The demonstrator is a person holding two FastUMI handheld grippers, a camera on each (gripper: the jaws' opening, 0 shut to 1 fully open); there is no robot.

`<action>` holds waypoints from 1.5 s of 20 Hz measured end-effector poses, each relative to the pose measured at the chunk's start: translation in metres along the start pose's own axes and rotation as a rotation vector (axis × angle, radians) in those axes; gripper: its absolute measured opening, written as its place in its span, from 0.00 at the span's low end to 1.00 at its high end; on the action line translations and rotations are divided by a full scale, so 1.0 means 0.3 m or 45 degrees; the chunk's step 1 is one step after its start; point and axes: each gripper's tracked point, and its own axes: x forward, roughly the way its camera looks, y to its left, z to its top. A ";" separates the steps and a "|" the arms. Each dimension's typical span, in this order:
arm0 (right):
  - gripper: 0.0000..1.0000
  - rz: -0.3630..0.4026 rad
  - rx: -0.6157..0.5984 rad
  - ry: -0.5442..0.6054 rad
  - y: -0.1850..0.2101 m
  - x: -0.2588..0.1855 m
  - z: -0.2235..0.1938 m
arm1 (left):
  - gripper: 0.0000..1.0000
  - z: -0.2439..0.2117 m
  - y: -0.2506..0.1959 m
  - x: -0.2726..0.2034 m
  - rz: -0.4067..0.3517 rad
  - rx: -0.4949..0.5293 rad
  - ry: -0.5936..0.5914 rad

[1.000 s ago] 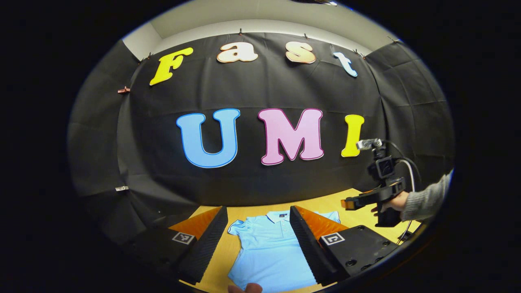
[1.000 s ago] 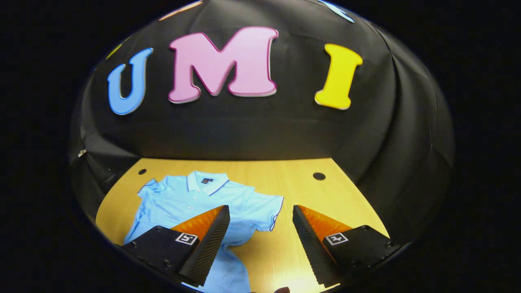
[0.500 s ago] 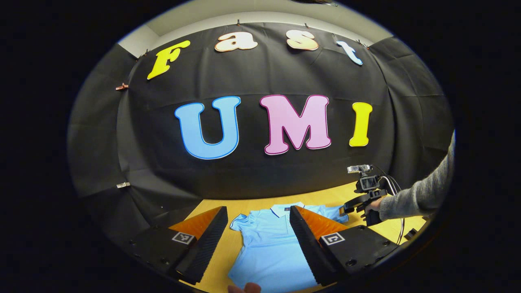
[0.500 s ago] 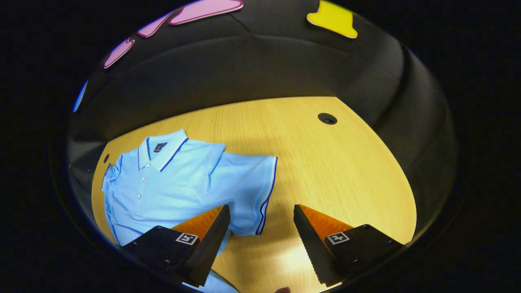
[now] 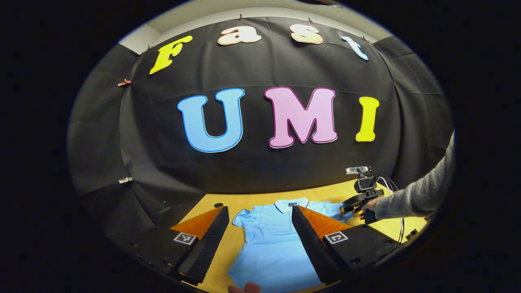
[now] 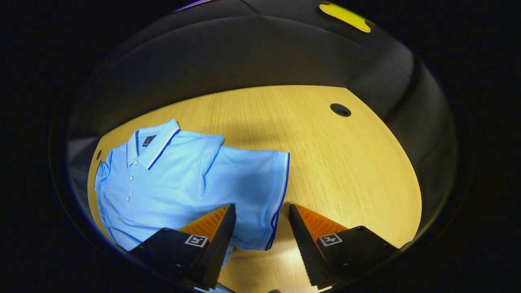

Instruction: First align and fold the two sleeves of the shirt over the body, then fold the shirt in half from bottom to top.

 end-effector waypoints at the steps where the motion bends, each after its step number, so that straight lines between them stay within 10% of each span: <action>1: 0.79 0.000 -0.002 -0.002 0.007 -0.003 -0.003 | 0.98 -0.004 0.002 0.003 0.002 -0.001 0.000; 7: 0.11 0.057 0.019 -0.019 0.057 -0.008 0.004 | 0.98 -0.030 0.012 0.009 0.013 -0.002 0.022; 17: 0.05 0.152 -0.003 -0.188 0.141 -0.089 0.095 | 0.99 -0.071 0.089 -0.009 0.061 -0.017 0.044; 30: 0.05 0.472 -0.335 -0.242 0.690 -0.249 0.042 | 0.98 -0.115 0.190 -0.073 0.155 -0.074 0.062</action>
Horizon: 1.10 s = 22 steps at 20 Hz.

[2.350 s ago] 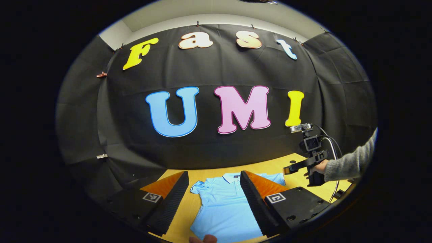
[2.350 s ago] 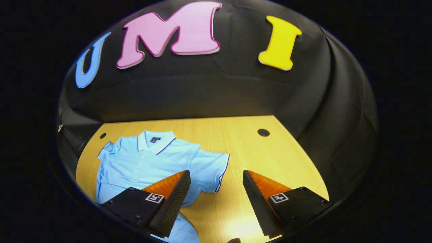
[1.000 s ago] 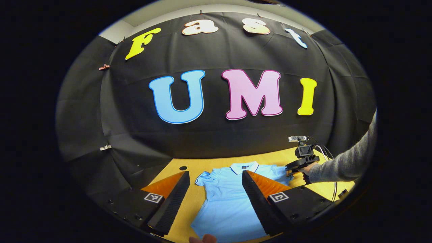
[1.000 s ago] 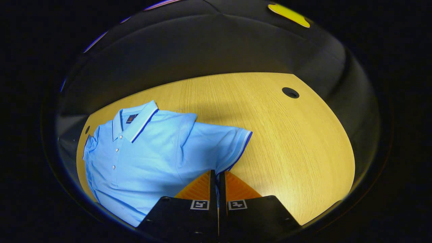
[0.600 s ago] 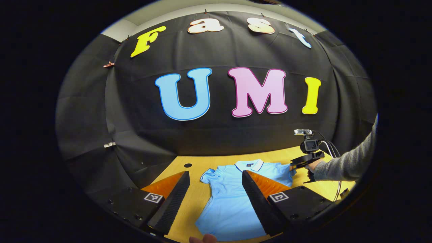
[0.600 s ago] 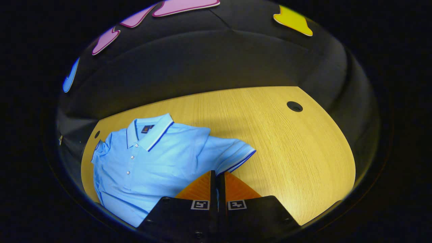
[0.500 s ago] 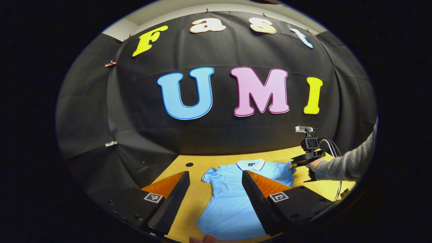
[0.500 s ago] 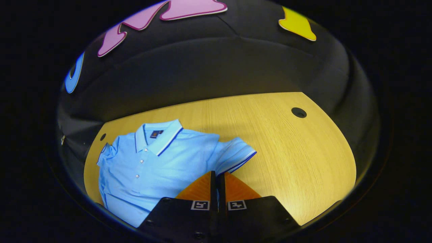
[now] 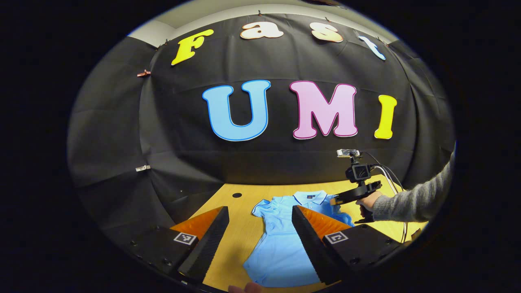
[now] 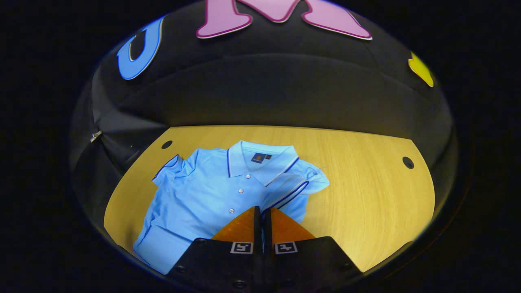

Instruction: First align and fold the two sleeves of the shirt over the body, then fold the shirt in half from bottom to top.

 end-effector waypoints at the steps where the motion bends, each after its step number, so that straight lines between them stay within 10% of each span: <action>1: 0.05 0.018 -0.022 0.015 0.034 0.015 -0.013 | 0.98 -0.009 0.010 -0.003 0.011 -0.005 0.003; 14: 0.06 0.072 -0.082 0.224 0.168 0.118 -0.202 | 0.98 -0.065 0.099 -0.034 0.130 -0.052 0.058; 18: 0.30 0.074 -0.083 0.232 0.165 0.114 -0.214 | 0.98 -0.073 0.097 -0.015 0.139 -0.026 0.067; 22: 0.76 0.081 -0.083 0.181 0.180 0.106 -0.202 | 0.98 -0.088 0.093 0.009 0.156 -0.026 0.093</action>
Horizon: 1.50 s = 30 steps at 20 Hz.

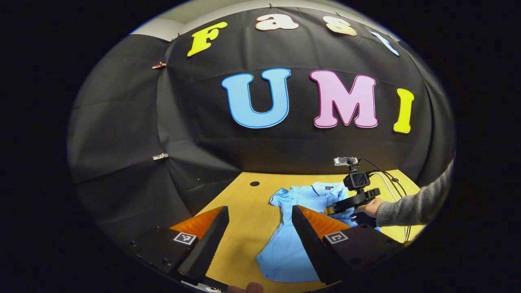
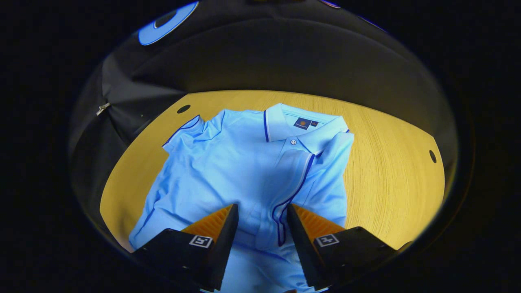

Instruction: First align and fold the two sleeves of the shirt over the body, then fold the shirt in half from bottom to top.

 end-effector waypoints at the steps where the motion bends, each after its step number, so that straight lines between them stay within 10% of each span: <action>1: 0.81 0.015 0.008 -0.010 0.011 -0.003 0.002 | 0.98 -0.003 -0.003 0.005 -0.003 -0.004 0.003; 6: 0.99 0.026 -0.012 -0.083 0.020 -0.028 0.035 | 0.98 -0.005 -0.022 0.023 -0.010 0.018 0.005; 14: 0.99 0.046 0.016 -0.434 -0.009 -0.347 0.222 | 0.98 -0.004 -0.064 0.171 -0.051 0.052 0.000; 23: 0.98 0.057 0.006 -0.607 -0.103 -0.778 0.135 | 0.99 -0.028 -0.148 0.721 -0.121 0.152 -0.013; 30: 0.98 0.001 0.204 -0.517 -0.232 -0.892 -0.062 | 0.99 -0.254 -0.188 1.178 -0.182 0.063 0.293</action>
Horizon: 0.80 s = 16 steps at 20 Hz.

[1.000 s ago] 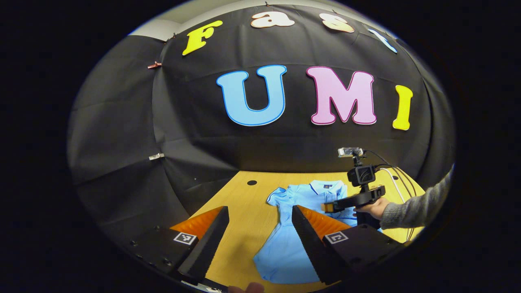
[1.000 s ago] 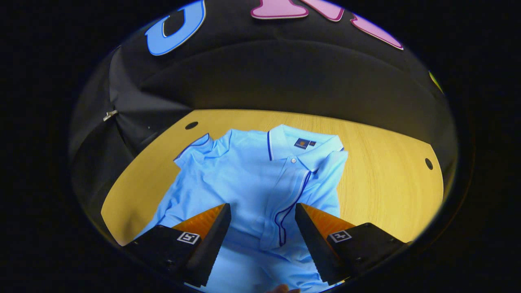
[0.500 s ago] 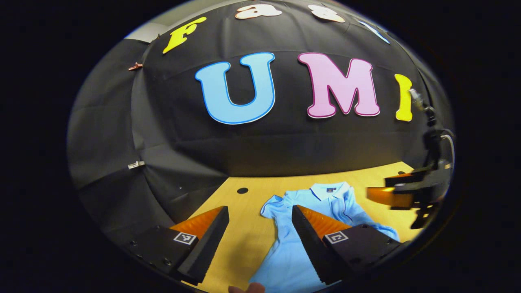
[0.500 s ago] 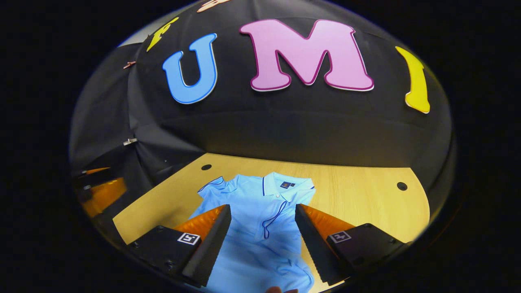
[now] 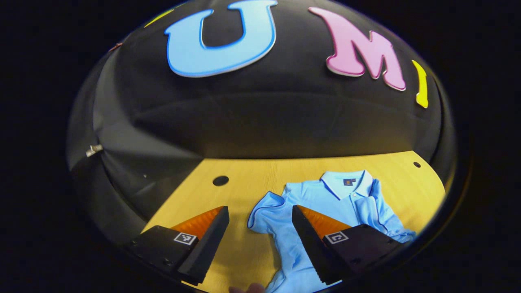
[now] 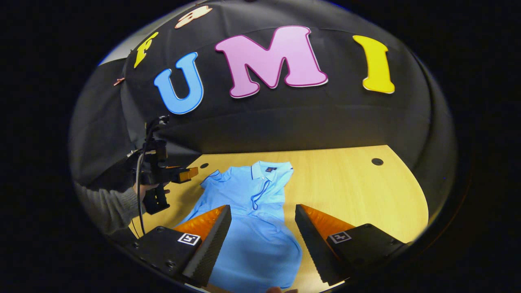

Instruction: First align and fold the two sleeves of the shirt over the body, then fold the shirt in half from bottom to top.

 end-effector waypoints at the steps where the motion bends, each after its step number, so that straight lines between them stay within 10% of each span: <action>1: 0.98 -0.017 0.031 0.018 -0.025 -0.013 -0.016 | 0.99 -0.021 0.029 0.051 0.036 -0.016 0.040; 16: 0.98 -0.066 0.091 0.113 -0.107 -0.036 -0.103 | 1.00 -0.234 0.074 0.291 -0.063 -0.006 0.288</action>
